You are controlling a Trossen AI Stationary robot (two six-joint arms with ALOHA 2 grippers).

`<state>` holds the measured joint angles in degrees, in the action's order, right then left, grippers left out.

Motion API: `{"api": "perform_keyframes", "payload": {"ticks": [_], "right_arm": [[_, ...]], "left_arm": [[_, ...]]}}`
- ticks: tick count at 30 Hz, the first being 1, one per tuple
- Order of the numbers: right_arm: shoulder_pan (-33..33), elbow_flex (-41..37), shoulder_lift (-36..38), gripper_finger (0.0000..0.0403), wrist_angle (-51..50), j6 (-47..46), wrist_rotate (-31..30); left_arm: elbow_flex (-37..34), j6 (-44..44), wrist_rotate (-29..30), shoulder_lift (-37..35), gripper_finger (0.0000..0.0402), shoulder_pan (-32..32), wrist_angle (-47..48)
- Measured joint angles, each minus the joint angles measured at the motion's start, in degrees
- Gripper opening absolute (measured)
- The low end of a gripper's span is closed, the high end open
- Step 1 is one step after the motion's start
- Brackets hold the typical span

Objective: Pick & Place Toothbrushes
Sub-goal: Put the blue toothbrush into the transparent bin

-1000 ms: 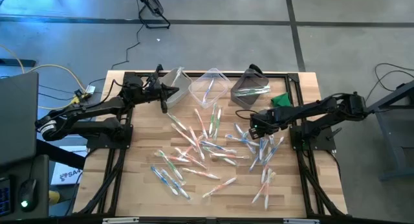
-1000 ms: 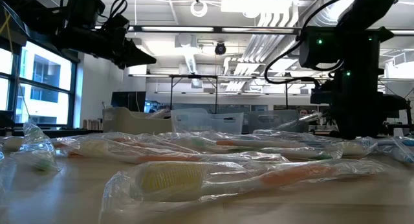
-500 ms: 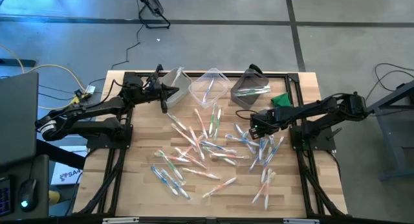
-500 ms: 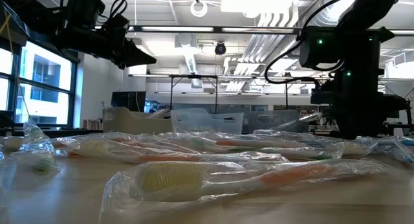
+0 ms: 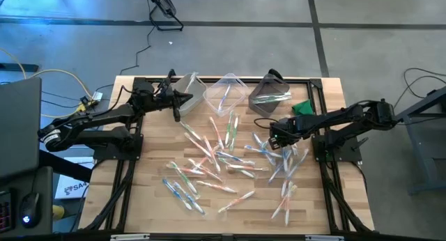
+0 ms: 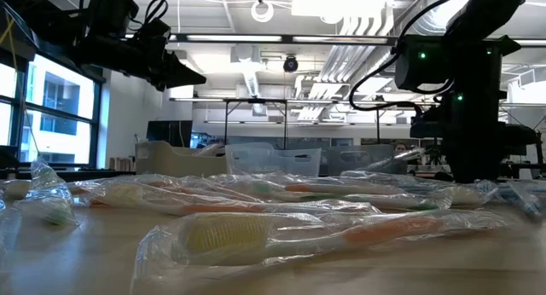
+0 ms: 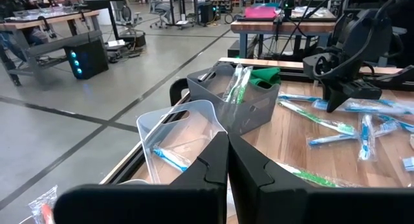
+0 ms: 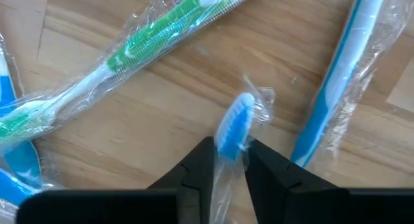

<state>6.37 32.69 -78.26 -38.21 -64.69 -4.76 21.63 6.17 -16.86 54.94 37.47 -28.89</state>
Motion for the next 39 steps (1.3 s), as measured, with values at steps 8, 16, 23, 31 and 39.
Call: {"api": "perform_keyframes", "payload": {"ticks": [8,16,23,31,39], "right_arm": [[0.0,0.1,0.3,0.0012,0.5,-0.1,0.1],[0.1,5.2,0.8,0.0008,3.1,6.9,0.6],[3.1,10.7,5.4,0.0007,3.0,18.8,-3.2],[9.0,15.6,14.3,0.0006,4.4,35.0,-11.5],[15.4,16.6,22.9,0.0006,9.2,49.9,-11.0]], "left_arm": [[0.0,0.0,-0.1,0.0,0.0001,0.0,0.0],[0.0,0.0,-0.1,0.0,0.0001,0.0,-0.1],[0.0,-0.1,0.0,0.0,0.0001,0.0,-0.1],[0.0,-0.8,0.1,0.0,0.0001,0.0,0.4],[0.0,-4.6,0.1,0.0,0.0001,0.0,0.3]]}}
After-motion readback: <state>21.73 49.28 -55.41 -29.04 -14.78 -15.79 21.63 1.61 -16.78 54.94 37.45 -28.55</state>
